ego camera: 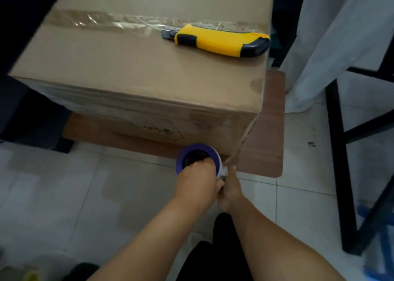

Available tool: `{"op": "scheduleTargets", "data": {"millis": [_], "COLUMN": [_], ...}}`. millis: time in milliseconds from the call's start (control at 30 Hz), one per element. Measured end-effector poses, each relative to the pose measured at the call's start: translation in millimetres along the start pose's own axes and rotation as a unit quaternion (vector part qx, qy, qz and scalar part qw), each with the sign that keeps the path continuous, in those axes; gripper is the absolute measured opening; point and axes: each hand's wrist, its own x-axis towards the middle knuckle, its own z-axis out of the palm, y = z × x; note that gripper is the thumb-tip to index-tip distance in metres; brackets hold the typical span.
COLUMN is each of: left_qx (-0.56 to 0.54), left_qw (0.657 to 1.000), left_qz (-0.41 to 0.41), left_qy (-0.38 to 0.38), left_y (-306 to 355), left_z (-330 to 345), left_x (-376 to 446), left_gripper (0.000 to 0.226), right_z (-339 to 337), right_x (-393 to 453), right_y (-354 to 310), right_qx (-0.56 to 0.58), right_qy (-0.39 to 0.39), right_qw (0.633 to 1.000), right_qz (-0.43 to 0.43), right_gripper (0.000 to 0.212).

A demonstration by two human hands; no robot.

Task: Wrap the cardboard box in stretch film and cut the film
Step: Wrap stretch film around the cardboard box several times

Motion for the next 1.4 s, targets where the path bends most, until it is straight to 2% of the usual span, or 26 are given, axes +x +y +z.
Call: {"op": "scheduleTargets", "data": {"millis": [300, 433, 633, 833, 1033, 1400], "left_qx": [0.025, 0.03, 0.056, 0.093, 0.074, 0.114], "left_qw": [0.999, 0.996, 0.986, 0.969, 0.966, 0.954], "left_qz": [0.036, 0.08, 0.154, 0.23, 0.245, 0.274], "left_qy": [-0.011, -0.019, -0.022, 0.018, 0.047, 0.045], "left_y": [-20.9, -32.3, -58.2, -81.4, -92.0, -111.5], "left_z": [-13.6, -14.6, -16.6, -19.4, -14.3, -21.0], "left_x": [11.4, 11.3, 11.9, 8.1, 5.8, 8.0], "left_gripper": [0.038, 0.037, 0.035, 0.033, 0.032, 0.036], "right_z": [19.6, 29.2, 52.6, 69.5, 74.9, 98.5], "right_x": [3.1, -0.3, -5.3, -12.5, -14.2, -25.4], "right_y": [4.6, 11.2, 37.1, 60.8, 65.0, 74.0], "right_qx": [0.023, 0.047, 0.159, 0.214, 0.223, 0.292], "right_qy": [0.048, 0.071, 0.101, 0.124, 0.126, 0.116], "right_qw": [0.999, 0.996, 0.981, 0.966, 0.963, 0.943], "right_qz": [0.0, -0.006, -0.04, -0.073, -0.079, -0.106], "right_gripper": [0.066, 0.066, 0.067, 0.065, 0.058, 0.053]}}
